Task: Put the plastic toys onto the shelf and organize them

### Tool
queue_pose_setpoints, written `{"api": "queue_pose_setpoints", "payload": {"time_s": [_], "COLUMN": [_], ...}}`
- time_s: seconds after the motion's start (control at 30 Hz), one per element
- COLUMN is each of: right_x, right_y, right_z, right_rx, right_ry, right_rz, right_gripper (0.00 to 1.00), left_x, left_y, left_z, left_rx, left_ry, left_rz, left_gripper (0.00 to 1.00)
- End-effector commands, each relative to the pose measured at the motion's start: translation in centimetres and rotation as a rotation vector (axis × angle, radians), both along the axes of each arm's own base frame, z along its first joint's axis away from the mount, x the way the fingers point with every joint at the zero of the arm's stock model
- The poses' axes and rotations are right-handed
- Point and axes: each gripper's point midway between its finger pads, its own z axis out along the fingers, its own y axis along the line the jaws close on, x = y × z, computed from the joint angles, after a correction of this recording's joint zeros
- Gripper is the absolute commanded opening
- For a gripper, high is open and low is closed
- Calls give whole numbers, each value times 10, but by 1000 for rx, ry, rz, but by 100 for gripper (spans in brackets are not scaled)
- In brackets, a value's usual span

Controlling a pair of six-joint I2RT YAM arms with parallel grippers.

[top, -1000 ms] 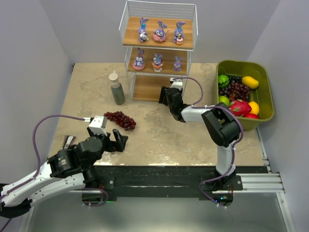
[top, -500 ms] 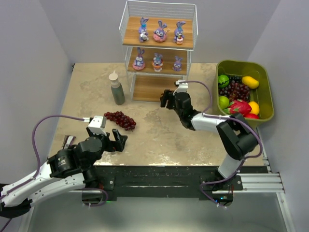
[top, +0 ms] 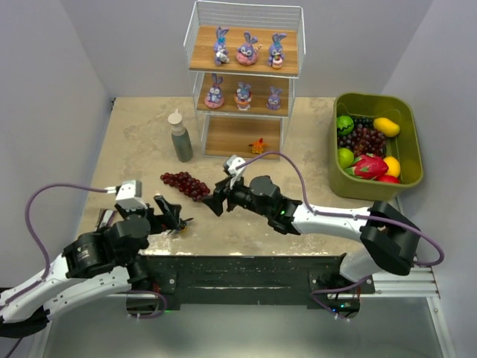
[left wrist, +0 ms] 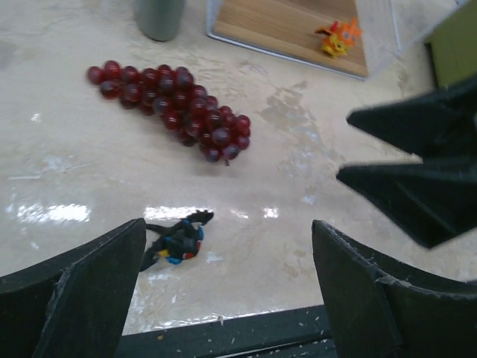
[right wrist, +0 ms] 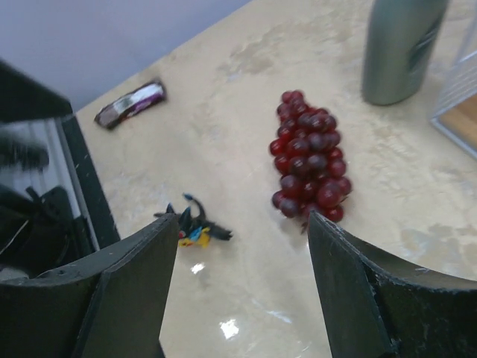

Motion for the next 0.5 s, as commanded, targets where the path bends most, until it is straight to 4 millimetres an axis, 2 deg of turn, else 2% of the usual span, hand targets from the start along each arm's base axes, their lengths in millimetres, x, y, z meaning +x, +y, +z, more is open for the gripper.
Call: {"api": "queue_pose_setpoints", "payload": {"time_s": [0.0,0.03,0.07,0.1,0.23,0.3,0.37,0.4,0.47], "right_x": [-36,-41,-43,-57,-73,-78,-78,-80,-76], "right_y": [28,36,44,54,83,98,112,115,122], "right_z": [-11,-22,-19,-21,-41,-54,-53,-70,-72], "right_rx": [-20,-41,-38,-37,-73,-89,-84,-124,-130], "right_ry": [-18,-6,-13,-14,12,31,37,51,47], "right_rz": [122,141,139,166,191,179,171,158,121], "right_gripper": [74,74,74,74,74,73,71,71,69], "left_x": [-1,-2,-3,-4,-5,-6,-6,-6,-6], "left_y": [64,69,72,75,78,79,79,79,80], "left_z": [15,14,14,14,15,15,15,16,15], "left_rx": [-132,-150,-180,-194,-223,-230,-239,-242,-242], "left_ry": [-24,-24,-22,-28,-37,-35,-37,-38,-39], "left_rz": [333,358,375,380,384,387,388,387,387], "left_gripper": [97,97,96,96,96,96,96,96,96]}}
